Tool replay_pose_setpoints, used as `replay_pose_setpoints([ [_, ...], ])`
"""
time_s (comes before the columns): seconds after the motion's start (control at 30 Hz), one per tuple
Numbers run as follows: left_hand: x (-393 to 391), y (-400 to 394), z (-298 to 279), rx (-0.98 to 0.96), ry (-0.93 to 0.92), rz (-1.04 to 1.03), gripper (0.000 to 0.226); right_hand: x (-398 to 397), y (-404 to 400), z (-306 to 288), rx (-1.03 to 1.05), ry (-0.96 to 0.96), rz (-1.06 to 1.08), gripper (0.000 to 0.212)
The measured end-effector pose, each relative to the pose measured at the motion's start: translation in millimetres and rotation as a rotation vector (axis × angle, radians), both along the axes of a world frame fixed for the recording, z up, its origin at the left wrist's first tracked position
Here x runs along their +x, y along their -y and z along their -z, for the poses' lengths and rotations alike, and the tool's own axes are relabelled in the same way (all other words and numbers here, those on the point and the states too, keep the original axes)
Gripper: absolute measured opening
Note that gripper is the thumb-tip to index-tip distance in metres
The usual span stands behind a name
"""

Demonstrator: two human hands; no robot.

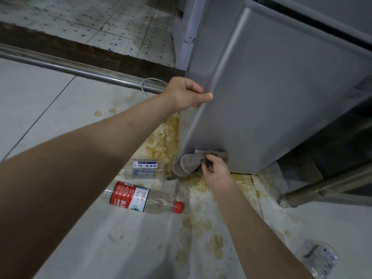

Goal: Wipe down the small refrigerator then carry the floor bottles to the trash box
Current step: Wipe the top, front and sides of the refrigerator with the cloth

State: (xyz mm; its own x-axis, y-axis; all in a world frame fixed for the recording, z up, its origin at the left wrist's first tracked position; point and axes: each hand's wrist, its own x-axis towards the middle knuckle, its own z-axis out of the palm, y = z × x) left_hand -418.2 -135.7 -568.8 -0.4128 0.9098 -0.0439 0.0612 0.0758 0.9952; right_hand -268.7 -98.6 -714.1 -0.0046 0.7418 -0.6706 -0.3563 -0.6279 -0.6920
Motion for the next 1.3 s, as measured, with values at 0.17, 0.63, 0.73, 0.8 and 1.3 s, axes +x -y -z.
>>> replay_pose_setpoints([
  [0.17,-2,-1,1,0.000,0.003,0.004,0.018,-8,10,1,0.013,-0.070,0.023,0.054],
  [0.63,-2,-4,6,0.033,0.001,0.010,0.017,-31,13,17,-0.109,-0.047,-0.012,0.062],
  [0.73,-2,-5,6,0.047,-0.009,0.011,0.016,-24,13,11,-0.054,-0.039,0.022,0.062],
  [0.8,-3,-4,7,0.050,-0.006,0.005,0.017,-21,12,9,-0.023,-0.052,-0.004,0.057],
  [1.3,3,-1,6,0.033,0.016,-0.035,0.015,-20,12,20,-0.067,0.004,0.039,0.070],
])
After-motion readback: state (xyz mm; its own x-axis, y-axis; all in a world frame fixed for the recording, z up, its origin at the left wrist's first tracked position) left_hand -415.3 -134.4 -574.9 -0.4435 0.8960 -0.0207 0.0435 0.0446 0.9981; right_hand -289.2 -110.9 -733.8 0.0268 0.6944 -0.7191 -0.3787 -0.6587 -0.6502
